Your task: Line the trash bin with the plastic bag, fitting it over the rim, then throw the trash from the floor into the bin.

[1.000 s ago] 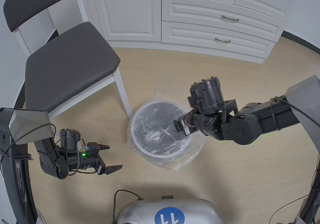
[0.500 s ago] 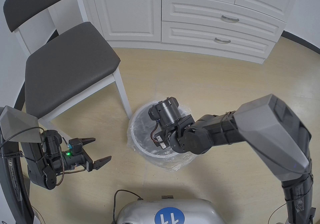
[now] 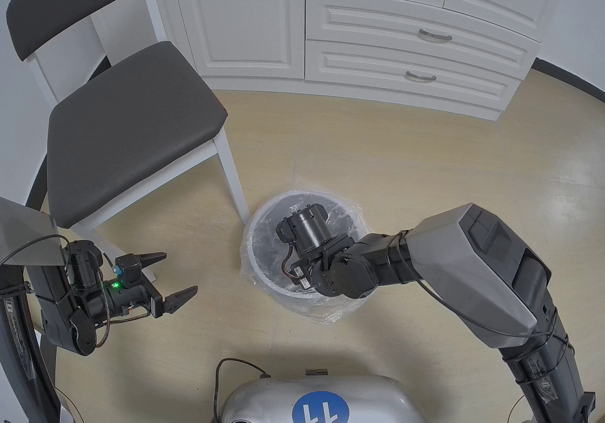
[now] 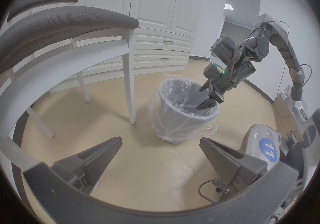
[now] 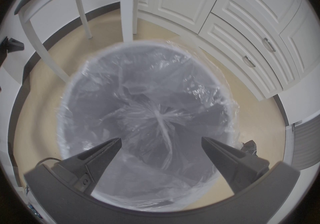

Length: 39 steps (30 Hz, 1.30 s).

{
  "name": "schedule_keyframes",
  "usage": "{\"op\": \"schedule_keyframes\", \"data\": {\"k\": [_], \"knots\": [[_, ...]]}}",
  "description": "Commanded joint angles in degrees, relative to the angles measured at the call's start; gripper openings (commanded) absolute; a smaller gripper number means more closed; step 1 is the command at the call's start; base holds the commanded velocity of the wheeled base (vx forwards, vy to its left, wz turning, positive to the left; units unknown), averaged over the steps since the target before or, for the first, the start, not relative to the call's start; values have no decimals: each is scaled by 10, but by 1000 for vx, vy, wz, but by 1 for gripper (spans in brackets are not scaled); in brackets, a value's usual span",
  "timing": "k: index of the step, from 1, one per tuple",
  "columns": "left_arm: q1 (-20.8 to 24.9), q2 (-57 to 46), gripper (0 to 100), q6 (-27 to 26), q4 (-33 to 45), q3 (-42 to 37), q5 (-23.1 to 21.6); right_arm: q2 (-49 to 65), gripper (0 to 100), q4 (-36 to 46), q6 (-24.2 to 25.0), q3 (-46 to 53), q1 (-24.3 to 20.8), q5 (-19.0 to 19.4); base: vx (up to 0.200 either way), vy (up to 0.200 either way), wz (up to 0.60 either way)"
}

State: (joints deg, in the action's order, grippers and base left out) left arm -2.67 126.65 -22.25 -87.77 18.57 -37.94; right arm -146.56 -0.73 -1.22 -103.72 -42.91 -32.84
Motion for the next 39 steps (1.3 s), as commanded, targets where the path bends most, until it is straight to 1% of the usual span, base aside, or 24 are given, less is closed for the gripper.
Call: {"op": "schedule_keyframes", "data": {"k": [1, 3, 5, 13, 18, 24, 29, 39], "knots": [[-2, 0, 100, -1, 0, 2, 0, 12, 100, 3, 3, 25, 8, 0, 0, 0, 0], [-2, 0, 100, -1, 0, 1, 0, 21, 100, 6, 4, 37, 9, 0, 0, 0, 0], [-2, 0, 100, -2, 0, 1, 0, 59, 100, 13, 5, 84, 12, 1, 0, 0, 0], [-3, -1, 100, -2, 0, 0, 0, 122, 100, 15, 6, 157, 14, 1, 0, 0, 0], [-6, -2, 100, -3, 0, -1, 0, 143, 100, 16, 2, 203, 17, 1, 0, 0, 0], [-8, -2, 100, -3, 0, -1, -1, 150, 100, 17, -5, 241, 36, 1, 0, 0, 0], [-11, -3, 100, -3, 0, 0, -1, 159, 100, 11, -4, 235, 45, 1, 0, 0, 0], [-11, 1, 100, -3, 0, 4, -1, 135, 100, 7, 18, 149, 44, 1, 0, 0, 0]]}}
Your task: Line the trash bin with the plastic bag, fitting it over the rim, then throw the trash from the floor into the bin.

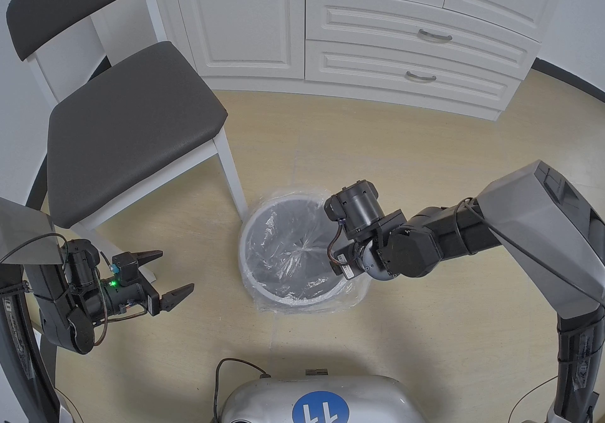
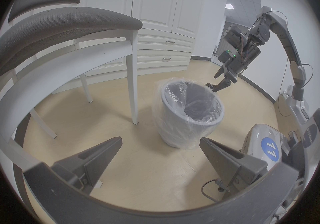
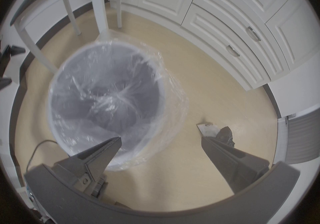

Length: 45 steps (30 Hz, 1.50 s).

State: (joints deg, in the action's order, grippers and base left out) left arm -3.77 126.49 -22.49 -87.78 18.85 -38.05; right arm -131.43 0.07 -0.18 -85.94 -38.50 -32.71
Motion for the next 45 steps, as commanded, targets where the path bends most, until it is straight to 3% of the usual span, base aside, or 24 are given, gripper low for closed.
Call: {"op": "schedule_keyframes", "data": {"k": [1, 8, 18, 28, 31, 37, 40, 45], "knots": [[0, 3, 100, 0, 0, 2, 0, -30, 100, -2, 21, -49, -1, -1, 0, 0, 0], [0, 6, 100, 0, 0, 2, 0, -73, 100, 1, 40, -75, 6, -5, 0, 0, 0], [0, 6, 100, 1, 0, 5, 1, -42, 100, 5, 41, -70, 56, -4, 0, 0, 0], [2, 7, 100, 6, 0, 5, 1, -1, 100, 2, 48, -57, 47, 0, 0, 0, 0], [12, 14, 100, 10, 0, 13, 2, 19, 100, 5, 74, -34, 33, 1, 0, 0, 0], [39, 22, 100, 48, 0, 21, 4, 25, 100, -10, 79, 38, 35, 15, 0, 0, 0], [39, 21, 100, 57, 0, 21, 5, 37, 100, -42, 102, 68, 47, 19, 0, 0, 0], [37, 22, 100, 58, 0, 23, 5, 79, 100, -79, 110, 133, 91, 59, 0, 0, 0]]}}
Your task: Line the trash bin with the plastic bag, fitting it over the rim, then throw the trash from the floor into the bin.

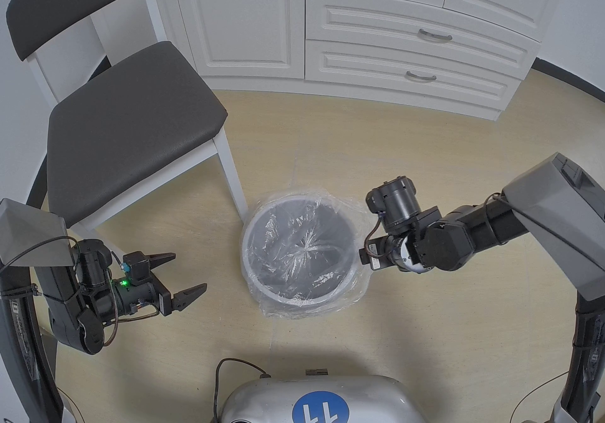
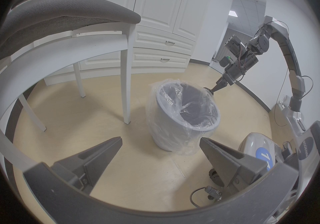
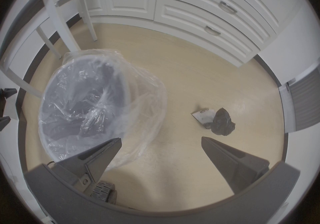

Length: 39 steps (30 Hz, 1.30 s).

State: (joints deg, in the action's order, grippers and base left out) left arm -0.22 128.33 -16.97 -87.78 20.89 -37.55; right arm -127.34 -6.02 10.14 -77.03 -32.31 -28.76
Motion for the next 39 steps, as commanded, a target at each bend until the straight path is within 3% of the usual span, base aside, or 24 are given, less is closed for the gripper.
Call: {"op": "schedule_keyframes", "data": {"k": [1, 16, 28, 34, 39], "knots": [[1, 3, 100, 3, 0, 3, 0, 39, 100, -23, 8, 50, 34, 23, 0, 0, 0], [0, 5, 100, 4, 0, 6, 0, -106, 100, -152, 34, 43, 53, 54, 0, 0, 0], [1, 18, 100, 12, 0, 13, -1, -193, 100, -174, 87, -7, 75, 93, 0, 0, 0], [6, 29, 100, 21, 0, 17, -1, -222, 100, -175, 88, -31, 86, 99, 0, 0, 0], [25, 50, 100, 62, 0, 49, 2, -222, 100, -191, 92, -26, 90, 101, 0, 0, 0]]}}
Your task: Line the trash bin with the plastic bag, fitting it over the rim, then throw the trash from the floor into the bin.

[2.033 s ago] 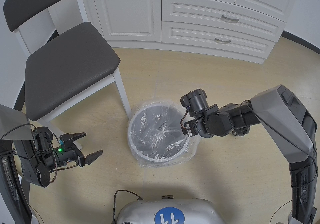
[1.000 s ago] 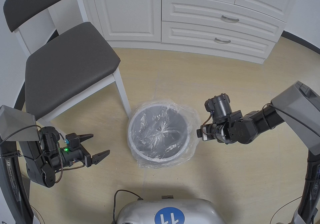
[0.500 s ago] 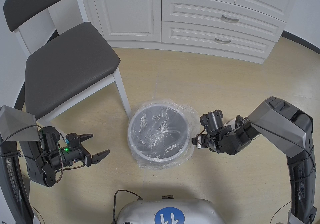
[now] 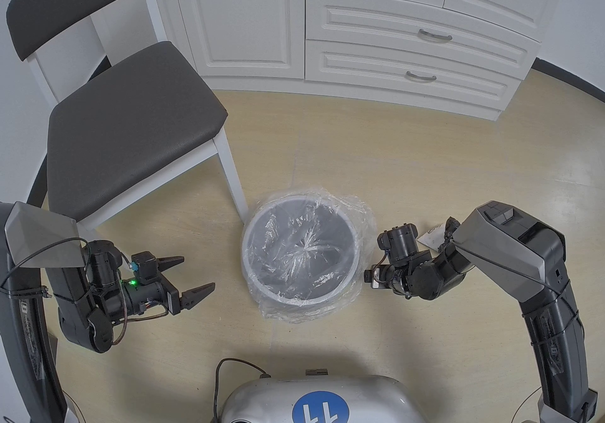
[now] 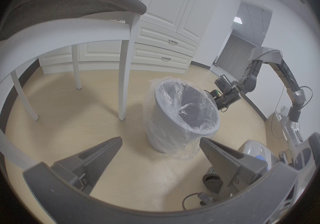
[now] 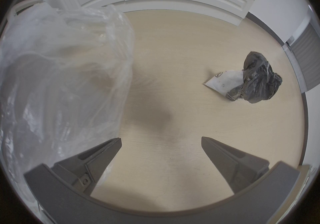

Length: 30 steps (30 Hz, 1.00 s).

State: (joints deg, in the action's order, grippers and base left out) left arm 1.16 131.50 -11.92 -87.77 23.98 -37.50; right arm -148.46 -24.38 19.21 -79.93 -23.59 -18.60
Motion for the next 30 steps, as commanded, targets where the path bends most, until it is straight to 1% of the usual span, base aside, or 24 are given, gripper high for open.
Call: {"op": "schedule_keyframes", "data": {"k": [1, 3, 4, 5, 6, 7, 8, 10, 11, 12, 13, 15, 17, 19, 20, 21, 22, 26, 30], "knots": [[17, 25, 100, 30, 0, 34, 7, -6, 100, -12, 1, 12, 6, 0, 0, 0, 0], [31, 41, 100, 69, 0, 82, 51, 19, 100, -13, 2, 40, 11, 0, 0, 0, 0], [35, 45, 100, 75, 0, 92, 64, 25, 100, -13, 3, 46, 12, -1, 0, 0, 0], [46, 60, 100, 98, 0, 143, 122, 48, 100, -15, 5, 73, 14, -1, 0, 0, 0], [46, 60, 100, 98, 0, 143, 122, 48, 100, -15, 5, 73, 14, -1, 0, 0, 0], [55, 73, 100, 119, 0, 187, 171, 67, 100, -24, 11, 99, 14, 0, 0, 0, 0], [64, 82, 100, 137, 1, 216, 193, 76, 100, -42, 13, 116, 14, 0, 0, 0, 0], [72, 94, 100, 154, 6, 245, 203, 81, 100, -66, 13, 135, 13, 0, 0, 0, 0], [83, 112, 100, 174, 13, 288, 207, 83, 100, -109, 9, 156, 12, 0, 0, 0, 0], [85, 116, 100, 177, 14, 295, 207, 83, 100, -116, 7, 159, 12, 0, 0, 0, 0], [93, 134, 100, 186, 25, 329, 209, 79, 100, -143, 4, 170, 10, 0, 0, 0, 0], [103, 155, 100, 192, 47, 375, 219, 77, 100, -162, 0, 174, 9, 1, 0, 0, 0], [111, 175, 100, 197, 80, 427, 242, 80, 100, -168, -3, 174, 9, 1, 0, 0, 0], [115, 195, 100, 199, 118, 484, 255, 83, 100, -168, -3, 174, 10, 1, 0, 0, 0], [115, 206, 100, 200, 134, 510, 258, 84, 100, -169, -3, 174, 11, 1, 0, 0, 0], [115, 209, 100, 200, 139, 518, 259, 84, 100, -169, -3, 174, 11, 1, 0, 0, 0], [116, 226, 100, 204, 164, 560, 260, 85, 100, -169, -3, 174, 14, 1, 0, 0, 0], [122, 248, 100, 230, 191, 607, 259, 87, 100, -169, -3, 177, 14, 2, 0, 0, 0], [123, 275, 100, 233, 208, 650, 259, 89, 100, -170, -3, 178, 15, 7, 0, 0, 0]]}}
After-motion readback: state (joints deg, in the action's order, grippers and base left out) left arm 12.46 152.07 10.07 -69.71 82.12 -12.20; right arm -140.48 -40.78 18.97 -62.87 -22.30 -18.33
